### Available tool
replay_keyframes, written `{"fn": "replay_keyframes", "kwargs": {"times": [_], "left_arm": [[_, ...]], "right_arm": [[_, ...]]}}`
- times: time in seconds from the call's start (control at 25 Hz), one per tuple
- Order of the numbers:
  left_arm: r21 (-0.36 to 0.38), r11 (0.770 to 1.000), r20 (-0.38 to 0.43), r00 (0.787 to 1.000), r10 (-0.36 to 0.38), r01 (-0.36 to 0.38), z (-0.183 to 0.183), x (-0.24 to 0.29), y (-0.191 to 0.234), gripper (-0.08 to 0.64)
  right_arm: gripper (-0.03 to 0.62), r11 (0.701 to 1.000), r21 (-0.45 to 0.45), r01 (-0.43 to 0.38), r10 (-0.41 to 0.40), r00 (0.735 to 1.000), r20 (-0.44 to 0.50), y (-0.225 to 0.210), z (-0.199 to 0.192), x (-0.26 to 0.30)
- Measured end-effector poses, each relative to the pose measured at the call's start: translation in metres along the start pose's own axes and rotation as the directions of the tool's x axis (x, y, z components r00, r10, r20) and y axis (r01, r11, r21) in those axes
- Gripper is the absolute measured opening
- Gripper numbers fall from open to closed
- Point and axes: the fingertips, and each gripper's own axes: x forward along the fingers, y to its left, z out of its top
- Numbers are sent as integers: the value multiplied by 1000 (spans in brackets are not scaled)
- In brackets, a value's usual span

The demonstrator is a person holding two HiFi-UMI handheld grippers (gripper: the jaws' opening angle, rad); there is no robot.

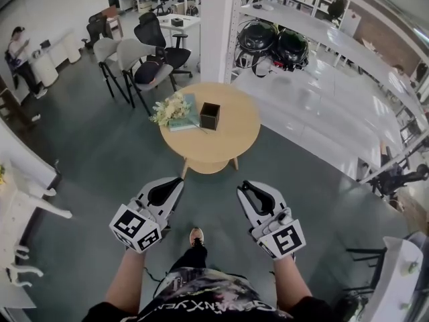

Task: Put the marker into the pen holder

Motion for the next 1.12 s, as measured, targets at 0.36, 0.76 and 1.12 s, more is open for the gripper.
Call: {"fn": "replay_keyframes", "kwargs": {"times": [0.36,0.76,1.12], "left_arm": [[-16,1000,-10,1000,-23,22,7,43,70,25],[-22,998,-17,999,-51,51,13,78,141,23],[-33,997,-21,997,-77,76,10,93,179,23]], "right_arm": [[67,999,0,38,-38,999,21,-45,1,70],[67,999,9,46,-45,998,-33,-72,-17,141],[67,997,12,73,-73,996,-43,-84,-25,178]]}}
